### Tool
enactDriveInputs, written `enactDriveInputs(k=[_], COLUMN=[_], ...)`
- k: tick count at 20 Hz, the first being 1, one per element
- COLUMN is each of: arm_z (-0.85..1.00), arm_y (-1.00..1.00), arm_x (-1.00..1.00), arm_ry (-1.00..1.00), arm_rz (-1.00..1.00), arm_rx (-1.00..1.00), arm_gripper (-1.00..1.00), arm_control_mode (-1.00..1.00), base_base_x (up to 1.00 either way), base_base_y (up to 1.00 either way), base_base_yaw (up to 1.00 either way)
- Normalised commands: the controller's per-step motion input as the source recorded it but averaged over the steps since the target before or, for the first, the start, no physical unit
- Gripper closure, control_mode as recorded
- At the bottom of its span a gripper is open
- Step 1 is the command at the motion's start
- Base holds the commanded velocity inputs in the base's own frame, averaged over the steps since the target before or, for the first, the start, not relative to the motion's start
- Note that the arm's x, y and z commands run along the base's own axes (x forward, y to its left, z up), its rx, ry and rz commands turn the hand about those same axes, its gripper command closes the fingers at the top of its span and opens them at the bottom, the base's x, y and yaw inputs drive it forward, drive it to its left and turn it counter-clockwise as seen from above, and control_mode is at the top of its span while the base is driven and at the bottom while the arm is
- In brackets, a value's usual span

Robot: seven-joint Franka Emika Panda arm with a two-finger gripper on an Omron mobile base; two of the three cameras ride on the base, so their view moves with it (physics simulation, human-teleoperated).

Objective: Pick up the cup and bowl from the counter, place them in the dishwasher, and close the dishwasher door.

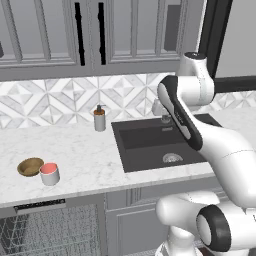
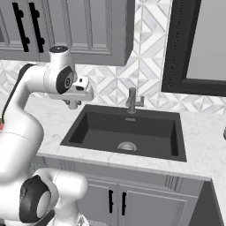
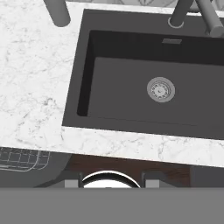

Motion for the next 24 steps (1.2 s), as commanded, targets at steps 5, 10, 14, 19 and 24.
enactDriveInputs(k=[5, 10, 14, 19, 24], arm_z=[-0.14, -0.34, -0.35, -0.43, -0.66], arm_y=[-0.24, -0.32, -0.06, 0.00, 0.00], arm_x=[-0.35, -0.55, -0.23, -0.05, 0.00], arm_ry=[0.00, 0.00, 0.00, 0.00, 0.00], arm_rz=[-0.03, -0.03, 0.00, 0.00, 0.00], arm_rx=[0.00, 0.00, 0.00, 0.00, 0.00], arm_gripper=[-1.00, -1.00, -1.00, -1.00, -1.00], arm_control_mode=[-1.00, -1.00, -1.00, -1.00, -1.00], base_base_x=[0.00, 0.00, 0.00, 0.00, 0.00], base_base_y=[0.00, 0.00, 0.00, 0.00, 0.00], base_base_yaw=[0.00, 0.00, 0.00, 0.00, 0.00])
